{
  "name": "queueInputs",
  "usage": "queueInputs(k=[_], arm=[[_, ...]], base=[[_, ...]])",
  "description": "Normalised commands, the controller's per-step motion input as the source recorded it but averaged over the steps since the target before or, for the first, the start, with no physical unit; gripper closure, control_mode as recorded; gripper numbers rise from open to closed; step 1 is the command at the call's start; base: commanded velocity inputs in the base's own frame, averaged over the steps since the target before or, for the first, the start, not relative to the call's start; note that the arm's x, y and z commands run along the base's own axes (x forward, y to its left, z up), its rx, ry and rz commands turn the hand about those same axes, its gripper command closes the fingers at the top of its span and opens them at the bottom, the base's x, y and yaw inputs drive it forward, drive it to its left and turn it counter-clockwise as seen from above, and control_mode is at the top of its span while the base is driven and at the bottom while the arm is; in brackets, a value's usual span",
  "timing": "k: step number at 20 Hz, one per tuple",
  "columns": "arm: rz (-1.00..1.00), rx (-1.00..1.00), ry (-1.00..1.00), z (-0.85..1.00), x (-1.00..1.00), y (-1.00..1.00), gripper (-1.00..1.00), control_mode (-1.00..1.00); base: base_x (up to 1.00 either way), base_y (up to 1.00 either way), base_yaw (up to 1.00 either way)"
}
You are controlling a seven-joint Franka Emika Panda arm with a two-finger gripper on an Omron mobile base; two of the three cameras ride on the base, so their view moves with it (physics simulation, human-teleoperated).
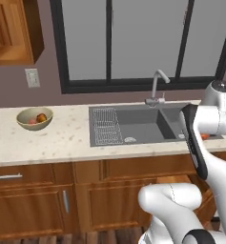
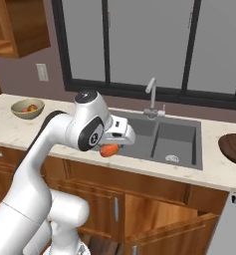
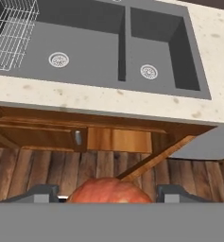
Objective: Pick the peachs from the cabinet and place them in one bowl. Pick the squash from the sink and place it in the other bowl.
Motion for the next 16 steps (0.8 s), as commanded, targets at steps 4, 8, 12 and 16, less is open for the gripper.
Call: queueInputs(k=[4, 8, 12, 16], arm=[[0.0, 0.0, 0.0, 0.0, 0.0, 0.0, 1.0, 1.0], [0.0, 0.0, 0.0, 0.0, 0.0, 0.0, 1.0, 1.0], [0.0, 0.0, 0.0, 0.0, 0.0, 0.0, 1.0, 1.0], [0.0, 0.0, 0.0, 0.0, 0.0, 0.0, 1.0, 1.0]], base=[[0.95, 0.29, -0.21], [0.75, 0.28, -0.24], [0.24, 0.67, -0.17], [-0.46, 0.94, -0.07]])
